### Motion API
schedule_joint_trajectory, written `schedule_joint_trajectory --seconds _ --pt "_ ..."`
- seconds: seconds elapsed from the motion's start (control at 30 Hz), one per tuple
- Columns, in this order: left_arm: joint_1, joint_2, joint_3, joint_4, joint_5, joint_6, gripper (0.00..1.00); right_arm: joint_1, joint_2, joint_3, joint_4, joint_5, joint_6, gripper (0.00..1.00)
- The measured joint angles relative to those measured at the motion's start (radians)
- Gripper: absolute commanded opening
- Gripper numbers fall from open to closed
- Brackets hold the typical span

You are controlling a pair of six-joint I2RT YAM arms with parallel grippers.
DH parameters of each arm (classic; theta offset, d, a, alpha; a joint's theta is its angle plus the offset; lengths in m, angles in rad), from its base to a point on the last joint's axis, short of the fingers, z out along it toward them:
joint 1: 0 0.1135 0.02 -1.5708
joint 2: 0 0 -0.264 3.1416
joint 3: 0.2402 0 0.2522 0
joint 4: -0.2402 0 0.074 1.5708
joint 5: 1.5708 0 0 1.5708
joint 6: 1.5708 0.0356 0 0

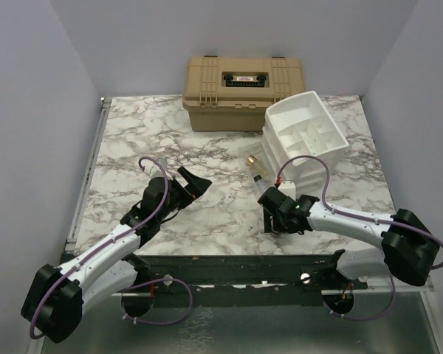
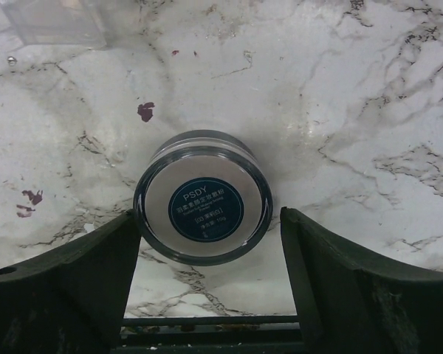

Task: Organize the makeup
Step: Pick up the makeup from the corner of the board.

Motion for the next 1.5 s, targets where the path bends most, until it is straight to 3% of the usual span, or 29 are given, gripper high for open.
schedule_joint_trajectory --seconds 0.27,0.53,0.83,1.07,1.33,1.5 --pt "0.0 -0.001 -0.005 0.0 0.0 -0.002 0.99 0.004 0.055 0.003 0.03 0.015 -0.001 0.76" --pt "0.0 -0.026 -0.023 0.0 -0.01 -0.003 0.99 0.008 0.083 0.019 0.074 0.014 -0.067 0.55" --pt "0.001 -0.046 -0.033 -0.006 -0.041 -0.002 0.99 0.1 0.106 0.085 0.085 -0.018 -0.172 0.52" --pt "0.001 -0.039 -0.032 -0.006 -0.041 -0.002 0.99 0.203 0.156 0.236 0.076 -0.054 -0.246 0.51" --pt "0.001 -0.069 -0.032 -0.007 -0.045 -0.002 0.99 0.219 0.156 0.34 0.076 -0.1 -0.316 0.51" --pt "0.001 -0.077 -0.032 -0.008 -0.048 -0.002 0.99 0.22 0.196 0.454 0.025 -0.029 -0.327 0.51"
